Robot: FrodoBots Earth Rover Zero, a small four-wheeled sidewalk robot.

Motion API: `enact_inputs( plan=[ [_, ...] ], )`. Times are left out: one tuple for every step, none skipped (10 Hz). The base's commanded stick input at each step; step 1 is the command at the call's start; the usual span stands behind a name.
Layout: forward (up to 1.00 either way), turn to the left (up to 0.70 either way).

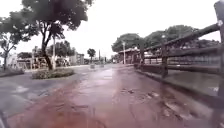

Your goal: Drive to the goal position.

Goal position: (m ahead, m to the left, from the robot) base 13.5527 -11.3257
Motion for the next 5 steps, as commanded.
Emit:
enact_inputs(
  plan=[
    [1.0, 0.0],
    [1.0, 0.0],
    [1.0, 0.0],
    [1.0, 0.0],
    [1.0, 0.0]
  ],
)
